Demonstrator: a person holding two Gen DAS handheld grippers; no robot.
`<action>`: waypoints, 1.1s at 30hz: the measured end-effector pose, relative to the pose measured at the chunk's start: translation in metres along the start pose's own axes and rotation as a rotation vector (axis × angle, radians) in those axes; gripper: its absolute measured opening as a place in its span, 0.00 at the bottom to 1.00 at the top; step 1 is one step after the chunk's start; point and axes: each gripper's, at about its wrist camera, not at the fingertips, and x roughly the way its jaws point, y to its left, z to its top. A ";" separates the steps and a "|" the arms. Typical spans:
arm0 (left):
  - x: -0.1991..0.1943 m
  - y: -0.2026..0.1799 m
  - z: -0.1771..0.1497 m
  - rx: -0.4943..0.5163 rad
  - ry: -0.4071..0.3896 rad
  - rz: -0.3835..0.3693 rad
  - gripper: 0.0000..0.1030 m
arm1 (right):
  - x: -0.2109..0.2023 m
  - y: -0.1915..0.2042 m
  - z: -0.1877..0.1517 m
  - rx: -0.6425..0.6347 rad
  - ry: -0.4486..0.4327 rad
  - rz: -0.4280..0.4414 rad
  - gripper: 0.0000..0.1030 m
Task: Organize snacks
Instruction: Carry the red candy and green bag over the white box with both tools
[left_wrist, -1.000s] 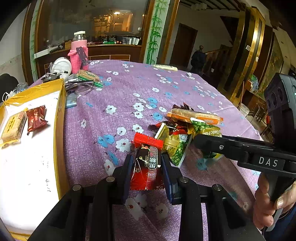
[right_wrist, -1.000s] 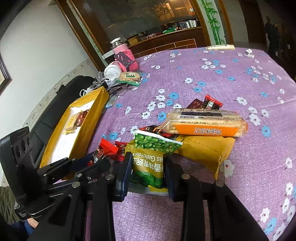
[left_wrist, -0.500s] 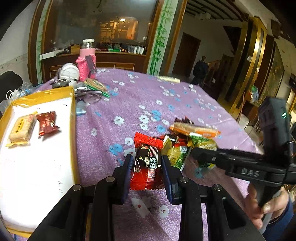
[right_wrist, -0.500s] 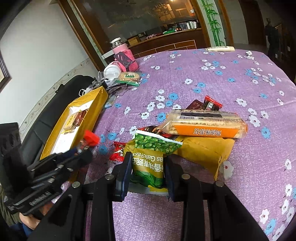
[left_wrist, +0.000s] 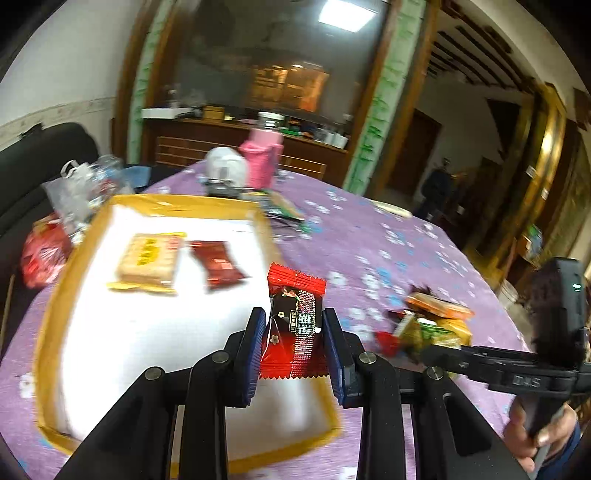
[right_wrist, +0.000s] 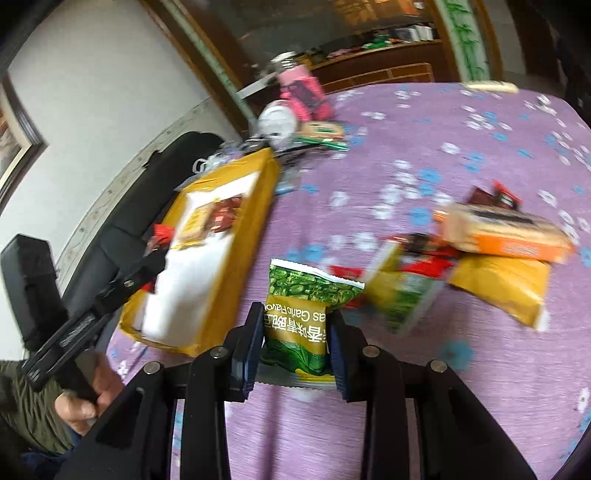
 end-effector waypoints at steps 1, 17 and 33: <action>-0.001 0.008 0.000 -0.012 -0.003 0.012 0.31 | 0.002 0.007 0.001 -0.010 0.001 0.008 0.31; 0.013 0.093 -0.014 -0.178 0.022 0.102 0.31 | 0.071 0.112 -0.001 -0.203 0.069 0.048 0.31; 0.033 0.100 -0.016 -0.248 0.103 0.063 0.31 | 0.104 0.126 -0.033 -0.372 0.084 -0.031 0.32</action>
